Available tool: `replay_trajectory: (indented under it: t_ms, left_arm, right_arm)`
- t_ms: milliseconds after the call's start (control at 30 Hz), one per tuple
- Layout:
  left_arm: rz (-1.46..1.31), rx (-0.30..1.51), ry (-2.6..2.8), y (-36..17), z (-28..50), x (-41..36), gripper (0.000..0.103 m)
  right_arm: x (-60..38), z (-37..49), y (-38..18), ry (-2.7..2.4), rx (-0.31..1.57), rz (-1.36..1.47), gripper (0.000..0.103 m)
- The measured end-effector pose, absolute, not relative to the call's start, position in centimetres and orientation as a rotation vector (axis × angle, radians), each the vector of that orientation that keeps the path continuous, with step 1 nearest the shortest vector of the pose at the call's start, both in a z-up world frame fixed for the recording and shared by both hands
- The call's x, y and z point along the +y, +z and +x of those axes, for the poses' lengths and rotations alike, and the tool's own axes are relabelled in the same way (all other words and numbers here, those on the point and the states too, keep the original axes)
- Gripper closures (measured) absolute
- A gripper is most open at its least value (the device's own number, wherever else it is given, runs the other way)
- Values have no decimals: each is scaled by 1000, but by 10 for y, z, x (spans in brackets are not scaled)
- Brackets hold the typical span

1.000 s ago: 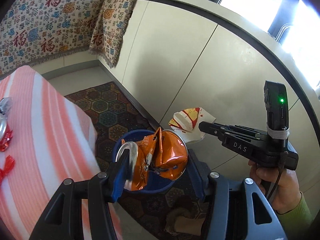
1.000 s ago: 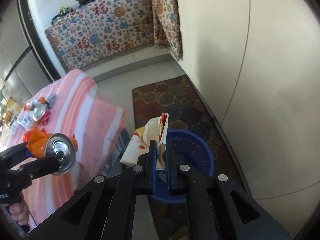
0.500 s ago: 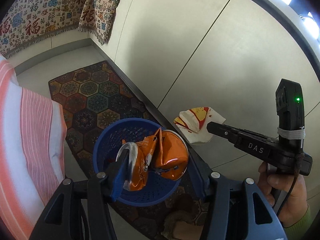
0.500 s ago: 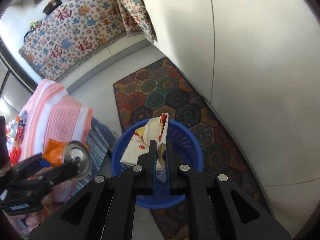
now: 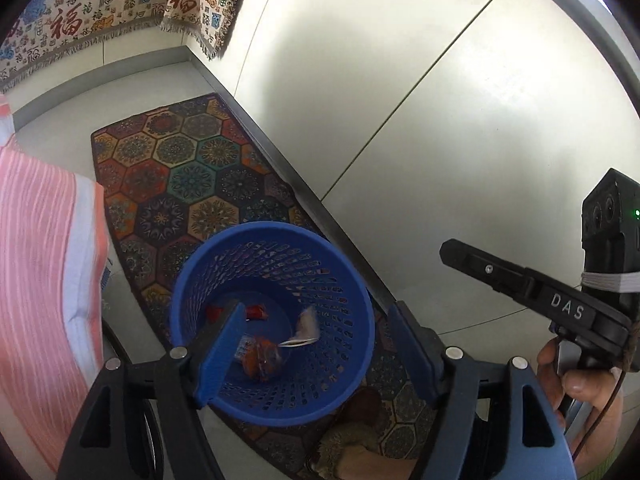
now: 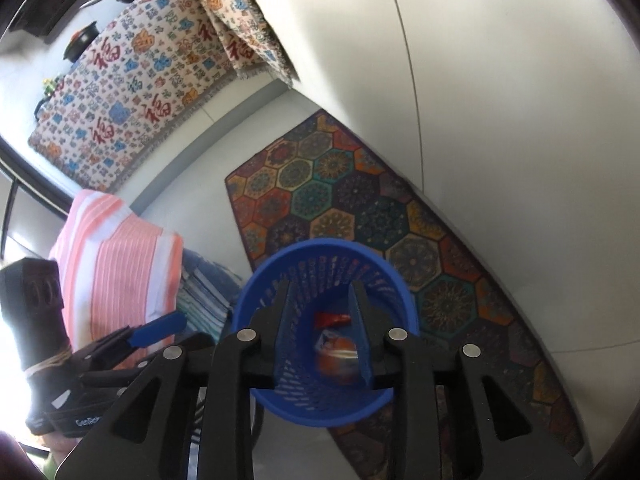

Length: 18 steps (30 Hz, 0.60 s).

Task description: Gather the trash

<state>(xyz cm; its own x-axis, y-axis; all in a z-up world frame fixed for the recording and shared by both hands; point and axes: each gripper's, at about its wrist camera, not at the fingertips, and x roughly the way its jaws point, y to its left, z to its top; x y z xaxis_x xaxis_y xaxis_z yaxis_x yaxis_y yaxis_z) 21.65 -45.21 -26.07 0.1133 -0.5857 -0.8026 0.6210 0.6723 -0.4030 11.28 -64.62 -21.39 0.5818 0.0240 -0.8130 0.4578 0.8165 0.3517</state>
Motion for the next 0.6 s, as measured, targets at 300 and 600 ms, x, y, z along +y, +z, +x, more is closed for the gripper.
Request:
replay_trajectory:
  t_ms: [300, 600]
  left_arm:
    - [93, 993, -867, -209, 175, -410, 28]
    - [196, 921, -745, -187, 122, -309, 28]
  right_arm:
    - [-617, 122, -179, -262, 836, 450, 44]
    - [-523, 140, -147, -158, 743, 224, 23]
